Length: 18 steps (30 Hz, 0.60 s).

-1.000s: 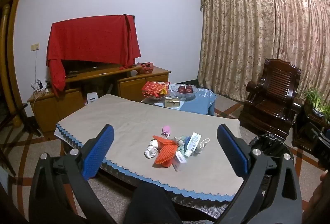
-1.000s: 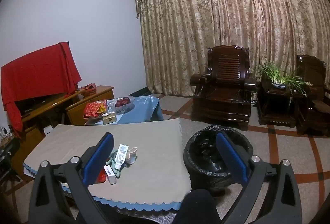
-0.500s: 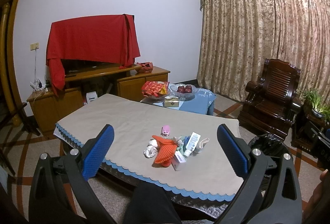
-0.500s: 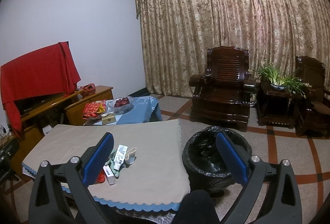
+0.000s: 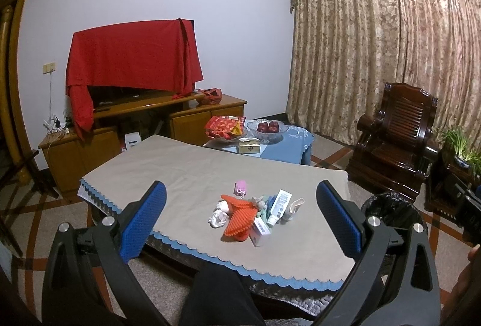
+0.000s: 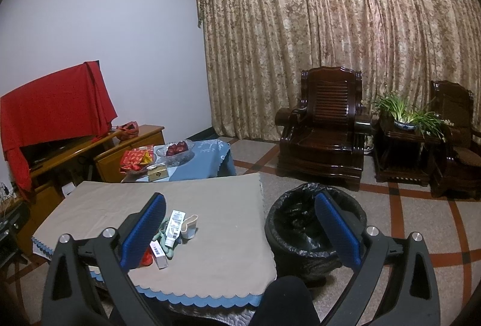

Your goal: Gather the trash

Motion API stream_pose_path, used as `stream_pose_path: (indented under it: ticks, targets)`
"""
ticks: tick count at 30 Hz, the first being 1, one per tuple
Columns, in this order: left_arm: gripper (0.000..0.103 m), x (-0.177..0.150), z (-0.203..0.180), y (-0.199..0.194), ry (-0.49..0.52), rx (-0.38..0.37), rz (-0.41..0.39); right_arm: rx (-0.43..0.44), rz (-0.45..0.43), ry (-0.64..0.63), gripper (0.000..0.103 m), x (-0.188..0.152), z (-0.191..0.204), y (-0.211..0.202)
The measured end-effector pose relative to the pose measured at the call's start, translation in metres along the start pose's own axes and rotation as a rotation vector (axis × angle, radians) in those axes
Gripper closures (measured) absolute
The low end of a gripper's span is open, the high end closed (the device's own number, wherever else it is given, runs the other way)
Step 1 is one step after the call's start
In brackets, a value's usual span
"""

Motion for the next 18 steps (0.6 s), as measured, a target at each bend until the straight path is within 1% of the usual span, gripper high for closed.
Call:
stream_pose_path:
  ticks: [4,6,18]
  targets:
    - [0.006,-0.004,-0.001,0.001,-0.001,0.000,0.003,0.001,0.001,0.000,0.006,-0.001,0.001,0.001]
    - [0.006,-0.008,0.002,0.013,0.002,-0.002,0.007,0.000,0.001,-0.001,0.006,0.001,-0.002,-0.004]
    - [0.006,-0.008,0.001,0.013,0.003,-0.001,0.010,0.001,0.004,0.002,0.006,0.000,-0.003,-0.002]
Point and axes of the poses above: each gripper's, at about its wrist camera, not at the fingertips, and y roughly the way its jaws point, z to its left, x to its top, the point moved 10 cm from there along y, roughly the way its jaws point, and after that the axes turned 1 degree about -z, right-handed, at the moved point
